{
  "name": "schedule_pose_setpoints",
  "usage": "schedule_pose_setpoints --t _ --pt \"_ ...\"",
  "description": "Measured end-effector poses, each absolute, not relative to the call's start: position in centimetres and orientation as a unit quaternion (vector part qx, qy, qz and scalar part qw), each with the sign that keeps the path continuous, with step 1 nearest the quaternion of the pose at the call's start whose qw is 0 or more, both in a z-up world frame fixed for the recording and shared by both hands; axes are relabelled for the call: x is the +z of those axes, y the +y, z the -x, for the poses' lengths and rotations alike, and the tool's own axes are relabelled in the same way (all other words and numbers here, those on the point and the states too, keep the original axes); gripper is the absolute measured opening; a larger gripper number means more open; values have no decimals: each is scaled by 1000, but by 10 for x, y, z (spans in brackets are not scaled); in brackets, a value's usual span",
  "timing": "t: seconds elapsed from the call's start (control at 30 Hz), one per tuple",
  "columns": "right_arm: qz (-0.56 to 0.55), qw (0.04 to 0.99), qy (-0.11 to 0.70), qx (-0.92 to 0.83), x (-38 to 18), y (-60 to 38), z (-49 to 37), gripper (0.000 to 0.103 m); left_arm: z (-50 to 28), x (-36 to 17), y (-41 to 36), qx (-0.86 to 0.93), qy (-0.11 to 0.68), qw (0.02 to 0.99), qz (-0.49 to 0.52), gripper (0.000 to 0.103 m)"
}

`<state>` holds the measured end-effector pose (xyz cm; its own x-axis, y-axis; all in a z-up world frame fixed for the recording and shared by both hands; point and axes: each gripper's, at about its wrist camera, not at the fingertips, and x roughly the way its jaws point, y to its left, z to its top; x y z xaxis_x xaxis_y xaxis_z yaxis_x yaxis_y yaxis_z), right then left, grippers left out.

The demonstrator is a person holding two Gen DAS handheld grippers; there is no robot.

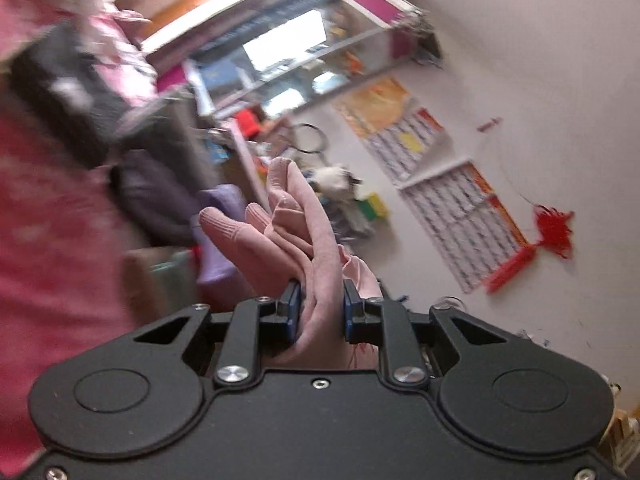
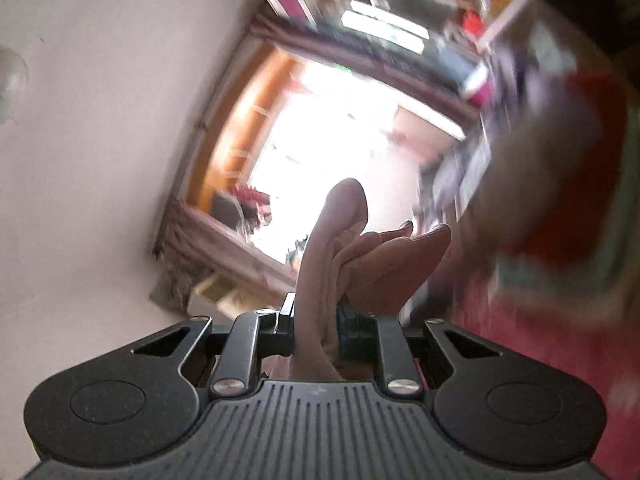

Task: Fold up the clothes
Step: 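Carry the folded sweatshirt with both grippers to the clothes stack, then lower the sweatshirt onto the stack and open both grippers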

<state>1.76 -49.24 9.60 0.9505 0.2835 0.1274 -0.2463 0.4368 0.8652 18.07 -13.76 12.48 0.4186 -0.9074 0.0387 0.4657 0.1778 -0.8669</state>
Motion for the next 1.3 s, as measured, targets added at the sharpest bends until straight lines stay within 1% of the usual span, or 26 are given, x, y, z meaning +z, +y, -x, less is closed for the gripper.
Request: schedule_pose_setpoints --t 0.17,0.2,0.3,0.37,0.4,0.43,0.47,0.5,0.57,0.6,0.63,0.67,0.7,0.73,0.77,0.83,0.9,0.93,0.97,1.0,1.1,1.17,1.2,1.23,1.27,1.3 --pt "-480 867 -36 133 147 -559 -36 21 -233 157 -205 -508 245 699 439 18" --pt "-487 863 -41 128 149 -572 -43 21 -242 160 -217 -512 245 694 443 18" --pt "-511 851 -56 110 153 -612 -67 21 -266 147 -244 -505 260 685 457 18" --pt "-538 838 -43 81 127 -635 -82 21 -283 114 -264 -437 320 716 440 19" --pt "-557 828 -23 54 103 -643 -96 21 -289 95 -271 -399 357 727 431 19" --pt "-575 817 24 17 73 -649 -112 21 -293 75 -276 -368 392 729 423 19" --pt "-591 803 72 -20 42 -654 -128 19 -294 61 -278 -352 407 728 426 22" --pt "-597 799 67 -18 35 -655 -131 16 -292 57 -274 -357 397 721 442 23" --pt "-609 792 51 -9 24 -655 -134 16 -287 61 -269 -365 380 723 446 24" --pt "-614 788 43 -4 19 -656 -135 19 -286 66 -267 -366 379 728 439 25" --pt "-593 804 44 -8 29 -652 -137 27 -285 69 -265 -363 381 732 433 26" --pt "-580 813 44 -14 38 -652 -138 31 -284 72 -262 -360 382 736 427 30" --pt "-576 816 38 -19 44 -651 -136 39 -282 76 -258 -359 380 741 421 33" --pt "-575 817 33 -23 48 -651 -131 45 -277 80 -253 -360 375 749 412 44" --pt "-565 824 34 -38 55 -652 -125 46 -271 85 -248 -359 368 758 401 53" --pt "-544 836 33 -67 66 -651 -114 46 -255 92 -243 -355 357 776 381 54" --pt "-529 843 24 -88 70 -648 -100 47 -241 91 -239 -351 360 779 375 64" --pt "-524 847 25 -88 71 -643 -94 53 -234 91 -239 -348 364 780 372 74" --pt "-518 850 26 -88 72 -639 -87 57 -229 93 -239 -346 369 782 365 78" --pt "-513 854 27 -87 74 -634 -81 63 -224 95 -240 -344 374 783 358 80" --pt "-489 867 40 -91 89 -609 -50 64 -204 108 -242 -338 371 814 294 89" --pt "-472 875 48 -94 101 -596 -37 68 -189 119 -242 -337 356 837 246 93" --pt "-463 879 52 -96 107 -590 -30 76 -181 126 -242 -331 344 850 223 93" --pt "-449 886 56 -99 115 -583 -24 88 -173 132 -242 -325 333 862 200 96" --pt "-435 893 61 -102 123 -576 -16 93 -166 138 -242 -319 321 874 177 102" --pt "-425 898 62 -99 130 -569 -9 97 -158 144 -242 -313 310 884 155 103"
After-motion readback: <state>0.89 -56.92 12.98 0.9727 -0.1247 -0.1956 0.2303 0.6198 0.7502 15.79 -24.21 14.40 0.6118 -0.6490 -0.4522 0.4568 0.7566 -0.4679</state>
